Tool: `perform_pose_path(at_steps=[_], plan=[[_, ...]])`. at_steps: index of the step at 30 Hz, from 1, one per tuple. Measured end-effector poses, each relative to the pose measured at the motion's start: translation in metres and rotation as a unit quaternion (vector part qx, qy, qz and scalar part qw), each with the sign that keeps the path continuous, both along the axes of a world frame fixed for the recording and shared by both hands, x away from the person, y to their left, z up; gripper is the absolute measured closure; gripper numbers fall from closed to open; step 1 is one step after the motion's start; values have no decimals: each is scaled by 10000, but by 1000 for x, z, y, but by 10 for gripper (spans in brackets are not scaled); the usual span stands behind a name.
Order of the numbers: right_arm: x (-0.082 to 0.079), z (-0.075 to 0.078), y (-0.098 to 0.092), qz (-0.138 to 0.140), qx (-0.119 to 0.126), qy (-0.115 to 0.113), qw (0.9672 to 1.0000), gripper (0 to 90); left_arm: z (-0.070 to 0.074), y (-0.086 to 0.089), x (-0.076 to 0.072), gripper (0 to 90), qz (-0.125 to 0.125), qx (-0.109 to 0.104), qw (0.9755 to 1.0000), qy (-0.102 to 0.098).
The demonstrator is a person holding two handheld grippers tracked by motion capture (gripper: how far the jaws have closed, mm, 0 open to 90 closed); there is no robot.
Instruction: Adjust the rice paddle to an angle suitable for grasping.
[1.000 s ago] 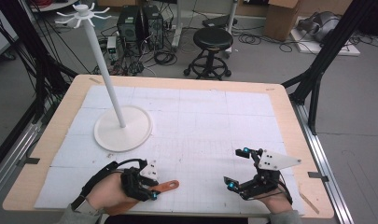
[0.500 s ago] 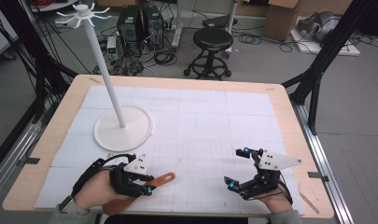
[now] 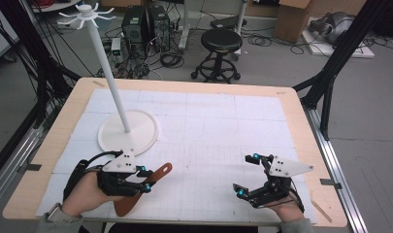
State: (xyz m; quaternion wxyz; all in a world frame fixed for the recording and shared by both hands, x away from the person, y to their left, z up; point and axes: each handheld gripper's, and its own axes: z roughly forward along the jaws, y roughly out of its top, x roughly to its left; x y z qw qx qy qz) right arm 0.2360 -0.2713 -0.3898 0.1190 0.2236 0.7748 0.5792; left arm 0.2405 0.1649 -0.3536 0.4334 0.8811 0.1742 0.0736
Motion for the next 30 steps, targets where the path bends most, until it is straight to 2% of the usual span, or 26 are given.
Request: perform_pose_path(at_steps=[4, 9, 16, 21, 23, 26, 28, 30], plan=[[0, 0, 0, -7, -9, 9, 10000, 0, 8, 10, -1, 652, 81, -376, 9992, -125], [1, 0, 0, -9, -14, -40, 10000, 0, 15, 19, -3, 653, 166, -620, 9974, -328], [0, 0, 0, -9, -17, 10, 10000, 0, 26, 35, -6, 652, 158, -955, 9943, -456], [1, -1, 1, 1, -12, -21, 10000, 0, 30, 51, -7, 653, 88, -1260, 9907, -514], [1, -1, 1, 3, -6, -11, 10000, 0, 31, 58, -8, 652, 67, -1424, 9886, -473], [3, 0, 2, 28, 18, -40, 10000, 0, 32, 69, -9, 652, 70, -1648, 9847, -560], [4, 0, 3, 35, 9, -18, 10000, 0, 31, 75, -11, 653, 133, -1755, 9824, -633], [5, 0, 5, 71, 5, -13, 10000, 0, 30, 81, -11, 652, 236, -1797, 9812, -665]])
